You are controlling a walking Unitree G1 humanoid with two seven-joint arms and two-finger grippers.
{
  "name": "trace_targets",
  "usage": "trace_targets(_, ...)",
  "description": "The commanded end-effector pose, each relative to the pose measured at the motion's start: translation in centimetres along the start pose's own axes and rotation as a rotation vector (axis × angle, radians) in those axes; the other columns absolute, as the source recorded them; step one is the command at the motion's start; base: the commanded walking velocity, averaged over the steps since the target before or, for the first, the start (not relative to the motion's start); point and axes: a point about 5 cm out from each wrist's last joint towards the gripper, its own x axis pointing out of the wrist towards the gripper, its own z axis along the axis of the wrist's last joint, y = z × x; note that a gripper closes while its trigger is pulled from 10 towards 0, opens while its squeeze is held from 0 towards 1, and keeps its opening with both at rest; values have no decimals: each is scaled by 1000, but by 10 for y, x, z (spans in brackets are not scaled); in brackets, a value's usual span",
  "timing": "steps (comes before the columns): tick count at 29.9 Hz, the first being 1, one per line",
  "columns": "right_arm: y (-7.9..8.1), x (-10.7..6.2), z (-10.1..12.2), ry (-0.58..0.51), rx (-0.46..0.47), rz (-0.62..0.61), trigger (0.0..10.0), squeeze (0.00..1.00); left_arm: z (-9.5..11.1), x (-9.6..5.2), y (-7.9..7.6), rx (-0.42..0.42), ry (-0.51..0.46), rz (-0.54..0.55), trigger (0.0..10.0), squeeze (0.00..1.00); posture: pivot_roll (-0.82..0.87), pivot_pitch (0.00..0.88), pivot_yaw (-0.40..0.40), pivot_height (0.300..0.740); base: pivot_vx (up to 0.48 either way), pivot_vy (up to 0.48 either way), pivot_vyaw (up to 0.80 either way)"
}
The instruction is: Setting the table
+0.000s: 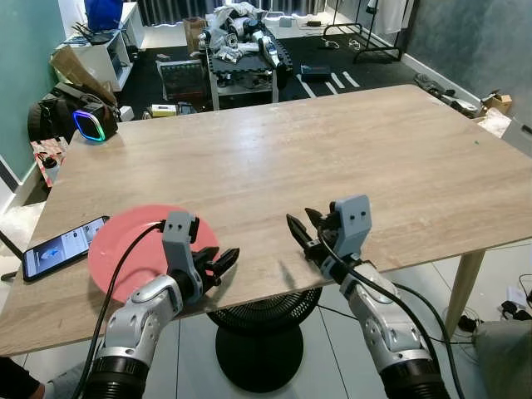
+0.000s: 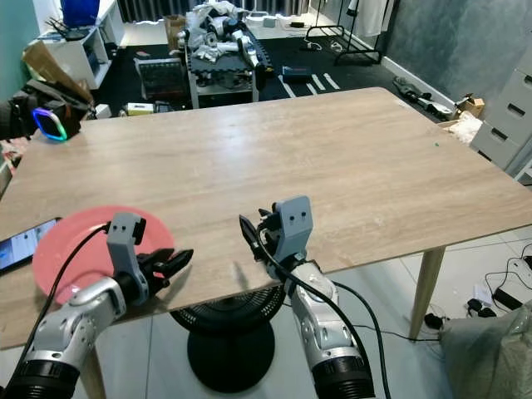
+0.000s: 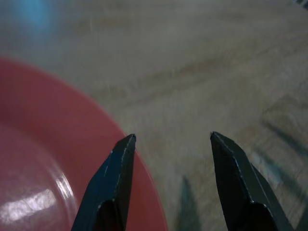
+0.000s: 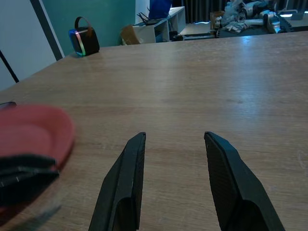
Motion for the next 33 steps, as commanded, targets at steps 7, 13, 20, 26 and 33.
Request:
trace_targets(7, 1, 2, 5, -17, -7, -1, 10000, 0, 58, -5, -3, 171, -250, 41, 10000, 0, -22, 0, 103, 740, 0, 0, 0)
trace_targets(13, 1, 2, 4, -20, -4, -3, 10000, 0, 63, -10, 3, 187, -269, 221, 10000, 0, -19, 0, 105, 740, 0, 0, 0)
trace_targets(20, 1, 2, 4, -19, -6, -4, 10000, 0, 57, -12, 20, 157, -234, 405, 10000, 0, -19, 0, 104, 740, 0, 0, 0)
trace_targets(26, -1, 2, 5, -19, -10, -8, 10000, 0, 38, -13, 40, 48, -74, 617, 10000, 0, -20, 0, 105, 740, 0, 0, 0)
trace_targets(33, -1, 2, 5, -19, -13, -8, 10000, 0, 22, -8, 46, -58, 54, 664, 10000, 0, -25, 0, 106, 740, 0, 0, 0)
